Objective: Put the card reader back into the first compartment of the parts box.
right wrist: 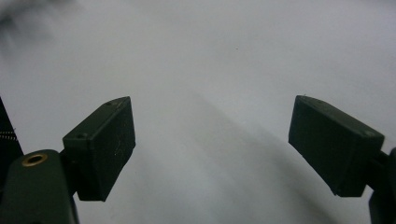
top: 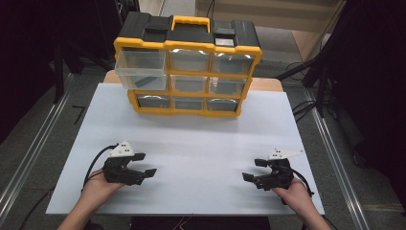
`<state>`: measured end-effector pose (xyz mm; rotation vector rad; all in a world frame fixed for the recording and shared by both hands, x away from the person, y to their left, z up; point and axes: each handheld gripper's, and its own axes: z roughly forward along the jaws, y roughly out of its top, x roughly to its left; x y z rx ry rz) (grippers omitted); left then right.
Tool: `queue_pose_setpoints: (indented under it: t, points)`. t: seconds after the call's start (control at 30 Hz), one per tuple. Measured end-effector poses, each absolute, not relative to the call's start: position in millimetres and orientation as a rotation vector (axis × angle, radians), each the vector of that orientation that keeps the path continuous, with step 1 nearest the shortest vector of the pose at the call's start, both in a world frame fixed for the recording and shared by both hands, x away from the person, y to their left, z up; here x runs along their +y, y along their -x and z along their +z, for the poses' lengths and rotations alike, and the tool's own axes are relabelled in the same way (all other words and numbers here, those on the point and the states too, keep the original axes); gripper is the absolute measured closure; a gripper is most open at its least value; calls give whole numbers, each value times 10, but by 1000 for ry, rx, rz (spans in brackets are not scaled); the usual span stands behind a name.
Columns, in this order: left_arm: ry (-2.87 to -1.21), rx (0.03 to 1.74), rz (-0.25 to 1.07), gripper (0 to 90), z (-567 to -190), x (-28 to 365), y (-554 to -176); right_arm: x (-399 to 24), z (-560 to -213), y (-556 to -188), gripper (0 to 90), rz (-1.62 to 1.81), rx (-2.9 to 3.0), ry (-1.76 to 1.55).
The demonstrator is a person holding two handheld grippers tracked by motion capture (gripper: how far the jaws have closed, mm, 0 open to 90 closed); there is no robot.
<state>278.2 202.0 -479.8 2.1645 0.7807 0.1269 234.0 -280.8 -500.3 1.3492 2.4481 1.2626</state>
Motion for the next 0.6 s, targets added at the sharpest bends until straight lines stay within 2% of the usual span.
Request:
queue_pose_setpoints:
  t: [0.1, 0.17, 0.6]
  points:
    - [-2173, 783, 126, 258, -4816, 2034, -2798, -2811, -5008, -2347, 135, 1261, 2441, -1364]
    - [-2173, 782, 125, 258, -4818, 2040, -2802, -2822, -5014, -2355, 172, 1257, 2445, -1377]
    - [-2202, 767, 136, 258, -4828, 2006, -2789, -2821, -5009, -2347, 172, 1258, 2442, -1369]
